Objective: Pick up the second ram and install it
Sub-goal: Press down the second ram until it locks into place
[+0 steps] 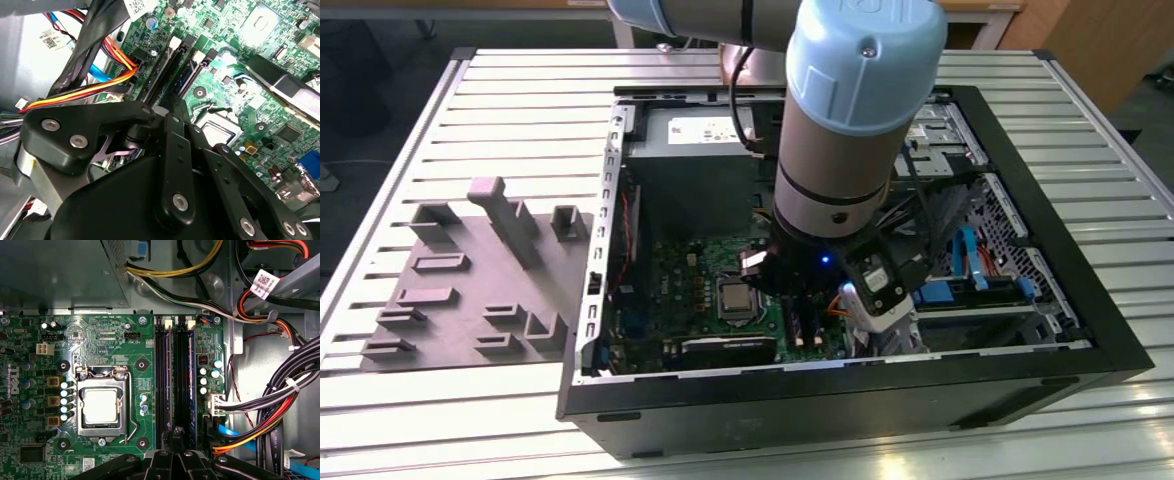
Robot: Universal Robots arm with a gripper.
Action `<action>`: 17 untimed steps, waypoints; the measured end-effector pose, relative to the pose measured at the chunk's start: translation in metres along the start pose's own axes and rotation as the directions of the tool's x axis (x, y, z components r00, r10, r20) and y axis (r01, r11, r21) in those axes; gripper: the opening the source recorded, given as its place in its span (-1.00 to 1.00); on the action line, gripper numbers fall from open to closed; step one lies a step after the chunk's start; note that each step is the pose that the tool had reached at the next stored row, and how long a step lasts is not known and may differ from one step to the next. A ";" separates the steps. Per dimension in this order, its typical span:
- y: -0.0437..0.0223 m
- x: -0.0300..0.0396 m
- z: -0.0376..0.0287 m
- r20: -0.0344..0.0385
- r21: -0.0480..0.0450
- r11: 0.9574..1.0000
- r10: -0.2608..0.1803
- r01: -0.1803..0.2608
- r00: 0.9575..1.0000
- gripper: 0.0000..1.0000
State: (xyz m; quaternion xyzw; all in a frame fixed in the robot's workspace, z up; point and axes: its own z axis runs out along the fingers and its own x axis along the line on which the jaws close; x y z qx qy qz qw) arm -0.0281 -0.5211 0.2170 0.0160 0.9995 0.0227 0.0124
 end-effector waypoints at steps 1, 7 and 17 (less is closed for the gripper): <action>0.0000 0.0000 0.0002 0.000 0.000 1.000 0.000 0.000 1.000 -0.79; 0.0004 -0.0001 -0.0050 0.000 -0.001 1.000 0.000 0.000 1.000 -0.79; 0.0009 -0.0004 -0.0181 0.000 0.000 1.000 0.000 0.000 1.000 -0.79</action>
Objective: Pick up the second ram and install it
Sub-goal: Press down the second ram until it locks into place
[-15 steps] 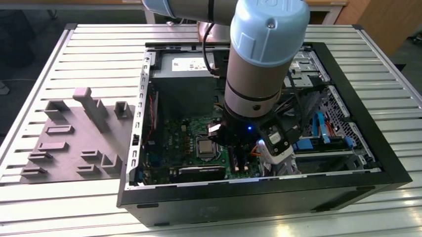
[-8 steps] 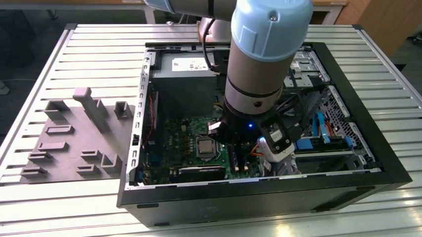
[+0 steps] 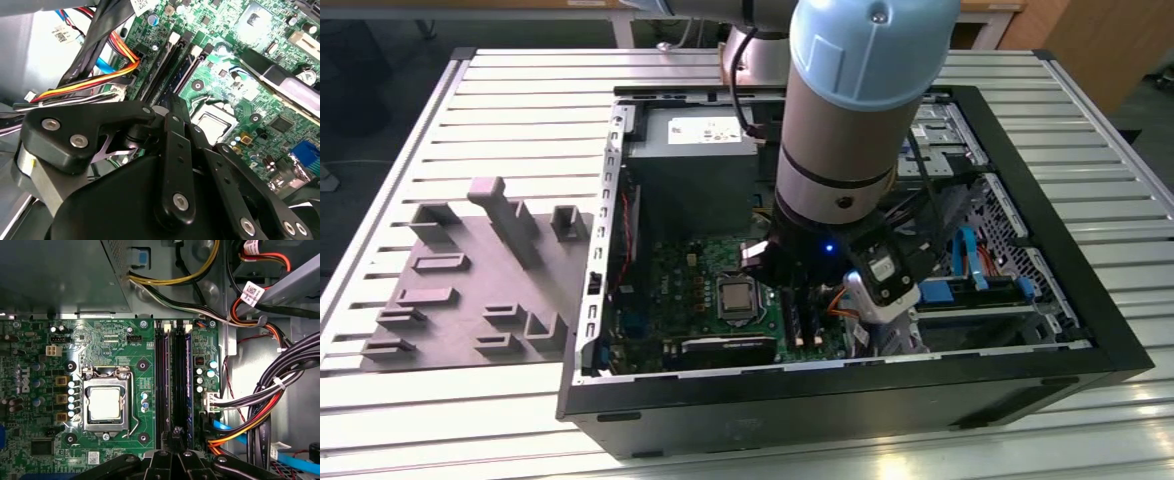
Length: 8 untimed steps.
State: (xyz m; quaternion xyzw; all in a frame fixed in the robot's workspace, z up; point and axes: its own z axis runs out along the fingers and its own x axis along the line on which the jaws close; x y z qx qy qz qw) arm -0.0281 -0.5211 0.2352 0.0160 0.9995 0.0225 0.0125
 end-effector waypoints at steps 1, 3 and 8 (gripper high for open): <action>0.0000 0.0000 -0.0003 0.000 0.000 1.000 0.000 0.000 1.000 -0.79; 0.0001 0.0000 -0.0003 0.000 0.000 1.000 0.000 0.000 1.000 -0.79; 0.0007 0.0000 -0.0006 0.000 0.000 1.000 0.000 0.000 1.000 -0.79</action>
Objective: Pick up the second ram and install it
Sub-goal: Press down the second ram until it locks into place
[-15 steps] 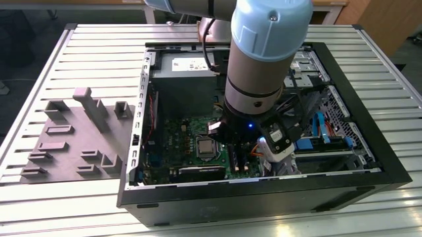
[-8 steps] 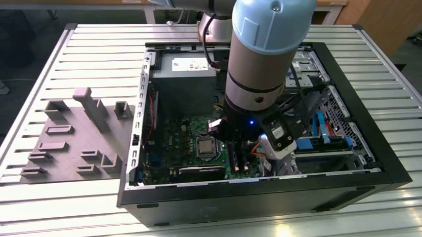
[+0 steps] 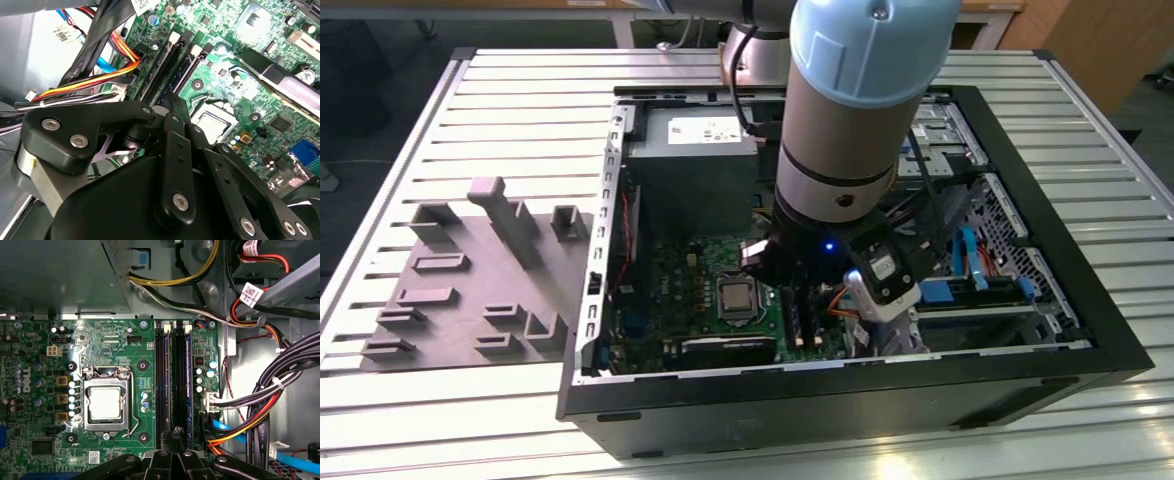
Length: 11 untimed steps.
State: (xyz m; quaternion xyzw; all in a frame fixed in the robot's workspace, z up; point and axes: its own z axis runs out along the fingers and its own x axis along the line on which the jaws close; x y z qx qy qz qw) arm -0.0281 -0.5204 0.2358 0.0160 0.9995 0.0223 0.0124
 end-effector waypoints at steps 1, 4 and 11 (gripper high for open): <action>0.0005 0.0000 0.0002 0.000 0.000 1.000 0.000 0.000 1.000 -0.79; 0.0025 0.0001 0.0002 0.000 0.000 1.000 0.000 0.000 1.000 -0.79; 0.0092 0.0003 0.0006 0.000 0.000 1.000 0.000 0.000 1.000 -0.79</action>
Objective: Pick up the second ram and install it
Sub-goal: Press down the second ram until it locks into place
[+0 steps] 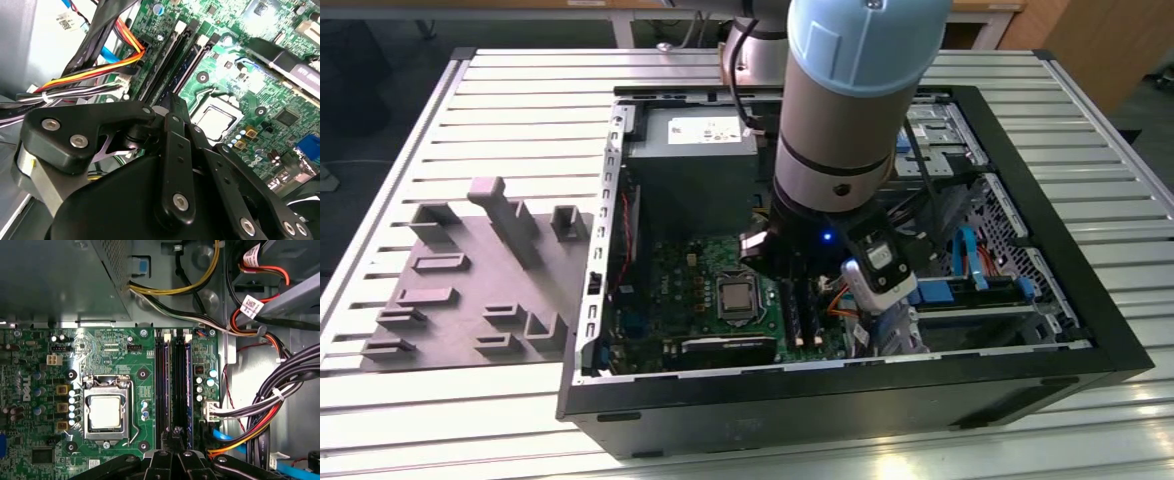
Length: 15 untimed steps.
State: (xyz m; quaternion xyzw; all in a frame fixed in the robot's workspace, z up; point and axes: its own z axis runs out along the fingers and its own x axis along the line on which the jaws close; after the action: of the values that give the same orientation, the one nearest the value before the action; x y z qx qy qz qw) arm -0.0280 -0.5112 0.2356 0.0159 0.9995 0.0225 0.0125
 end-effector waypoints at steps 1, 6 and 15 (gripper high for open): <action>0.0008 0.0001 0.0001 0.000 0.000 1.000 0.000 0.000 1.000 -0.79; 0.0052 0.0002 0.0002 0.000 0.000 1.000 0.000 0.000 1.000 -0.79; 0.0086 0.0003 0.0004 0.000 0.000 1.000 0.000 0.000 1.000 -0.79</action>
State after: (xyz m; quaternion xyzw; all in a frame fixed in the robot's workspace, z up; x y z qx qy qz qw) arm -0.0281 -0.5025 0.2356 0.0160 0.9995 0.0225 0.0125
